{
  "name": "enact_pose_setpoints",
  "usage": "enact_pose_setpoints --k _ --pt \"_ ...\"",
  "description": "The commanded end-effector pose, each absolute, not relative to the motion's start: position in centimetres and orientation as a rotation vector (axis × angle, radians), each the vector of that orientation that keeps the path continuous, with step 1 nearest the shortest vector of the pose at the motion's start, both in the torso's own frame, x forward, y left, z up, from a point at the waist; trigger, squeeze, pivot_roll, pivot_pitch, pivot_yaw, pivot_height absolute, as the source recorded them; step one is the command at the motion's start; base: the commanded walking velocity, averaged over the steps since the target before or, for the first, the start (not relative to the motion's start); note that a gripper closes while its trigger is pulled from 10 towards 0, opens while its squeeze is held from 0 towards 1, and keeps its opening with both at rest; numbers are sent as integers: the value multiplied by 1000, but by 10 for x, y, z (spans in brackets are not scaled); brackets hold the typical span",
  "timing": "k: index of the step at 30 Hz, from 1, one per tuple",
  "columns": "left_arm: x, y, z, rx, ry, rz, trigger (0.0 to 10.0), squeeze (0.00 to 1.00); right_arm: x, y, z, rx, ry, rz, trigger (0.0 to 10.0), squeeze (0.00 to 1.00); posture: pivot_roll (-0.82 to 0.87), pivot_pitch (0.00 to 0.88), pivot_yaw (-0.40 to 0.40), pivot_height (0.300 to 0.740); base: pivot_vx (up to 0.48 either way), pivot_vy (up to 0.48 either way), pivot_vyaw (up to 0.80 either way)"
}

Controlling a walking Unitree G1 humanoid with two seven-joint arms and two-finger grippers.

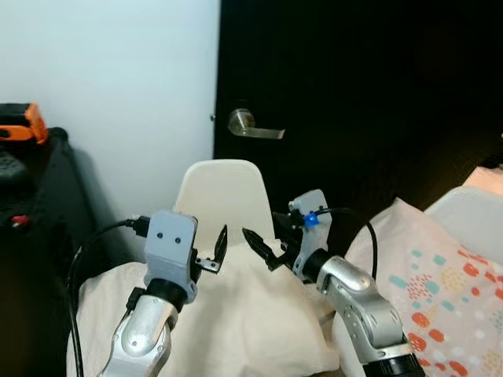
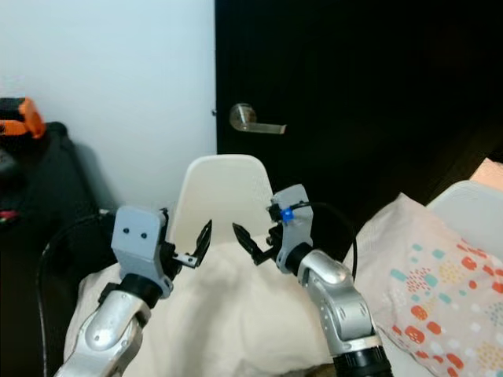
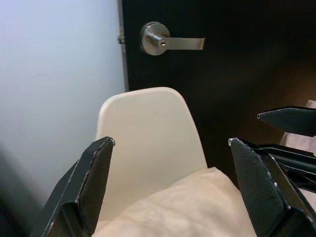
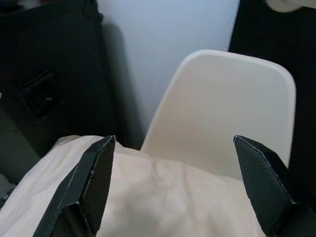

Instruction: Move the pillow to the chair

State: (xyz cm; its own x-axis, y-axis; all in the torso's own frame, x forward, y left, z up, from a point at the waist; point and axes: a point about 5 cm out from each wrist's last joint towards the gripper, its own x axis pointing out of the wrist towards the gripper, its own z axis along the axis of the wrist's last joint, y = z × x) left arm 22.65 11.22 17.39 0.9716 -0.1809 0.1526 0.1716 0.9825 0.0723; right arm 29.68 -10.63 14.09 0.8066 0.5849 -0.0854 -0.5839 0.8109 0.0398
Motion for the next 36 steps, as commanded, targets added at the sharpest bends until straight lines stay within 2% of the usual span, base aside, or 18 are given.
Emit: enact_pose_setpoints --k 1,5,8,13,33,36 --pt "227 114 173 36 -157 -154 10000 0 297 -108 135 21 129 610 10000 0 88 0 -123 740 0 0 0" --pt "226 120 172 32 -151 -102 10000 0 298 -110 135 30 128 592 10000 0 86 0 -120 740 0 0 0" --pt "222 138 164 26 -99 36 10000 0 298 -111 134 31 141 584 10000 0 91 0 -121 740 0 0 -779" --pt "221 146 159 -12 -67 79 10000 0 300 -112 133 26 151 584 10000 0 98 0 -126 740 0 0 -776" --pt "224 142 160 -5 -65 62 10000 0 302 -111 132 16 169 585 10000 0 92 0 -125 740 0 0 -775" --pt "224 142 160 -1 -65 59 10000 0 302 -111 132 16 170 586 10000 0 94 0 -124 740 -295 0 -775"
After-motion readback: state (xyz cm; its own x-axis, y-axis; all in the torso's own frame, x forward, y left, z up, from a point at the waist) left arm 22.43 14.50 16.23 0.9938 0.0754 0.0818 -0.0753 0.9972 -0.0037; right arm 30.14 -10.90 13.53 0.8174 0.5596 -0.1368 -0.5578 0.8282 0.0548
